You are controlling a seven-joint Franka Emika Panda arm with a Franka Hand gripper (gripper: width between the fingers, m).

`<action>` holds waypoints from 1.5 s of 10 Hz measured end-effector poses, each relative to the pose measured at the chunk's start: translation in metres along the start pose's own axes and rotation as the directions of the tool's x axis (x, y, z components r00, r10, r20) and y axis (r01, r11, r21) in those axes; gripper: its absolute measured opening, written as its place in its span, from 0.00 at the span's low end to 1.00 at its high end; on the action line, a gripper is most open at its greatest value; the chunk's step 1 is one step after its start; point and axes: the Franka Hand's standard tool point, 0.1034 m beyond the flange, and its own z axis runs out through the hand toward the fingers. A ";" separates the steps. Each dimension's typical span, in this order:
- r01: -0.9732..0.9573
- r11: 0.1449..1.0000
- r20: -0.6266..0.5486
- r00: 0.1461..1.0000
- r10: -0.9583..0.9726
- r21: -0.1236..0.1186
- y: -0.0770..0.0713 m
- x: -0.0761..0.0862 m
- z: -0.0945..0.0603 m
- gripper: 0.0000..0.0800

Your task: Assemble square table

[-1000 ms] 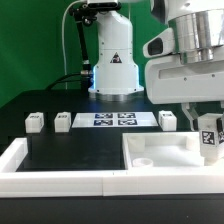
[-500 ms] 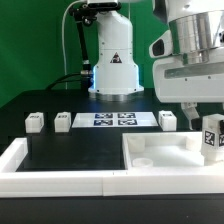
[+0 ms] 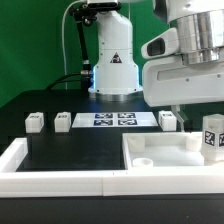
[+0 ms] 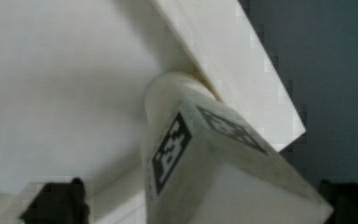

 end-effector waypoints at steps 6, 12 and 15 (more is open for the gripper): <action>0.500 0.865 0.057 0.865 -0.498 -0.047 -0.012 -0.005 0.000 0.81; 0.702 0.710 0.049 0.712 -0.700 -0.059 -0.015 -0.006 0.001 0.66; 0.695 0.716 0.049 0.719 -0.693 -0.062 -0.012 -0.003 0.001 0.37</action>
Offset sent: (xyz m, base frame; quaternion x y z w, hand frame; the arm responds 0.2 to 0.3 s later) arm 0.0023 0.0124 0.0020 -0.0665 -0.0276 -0.1939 0.9784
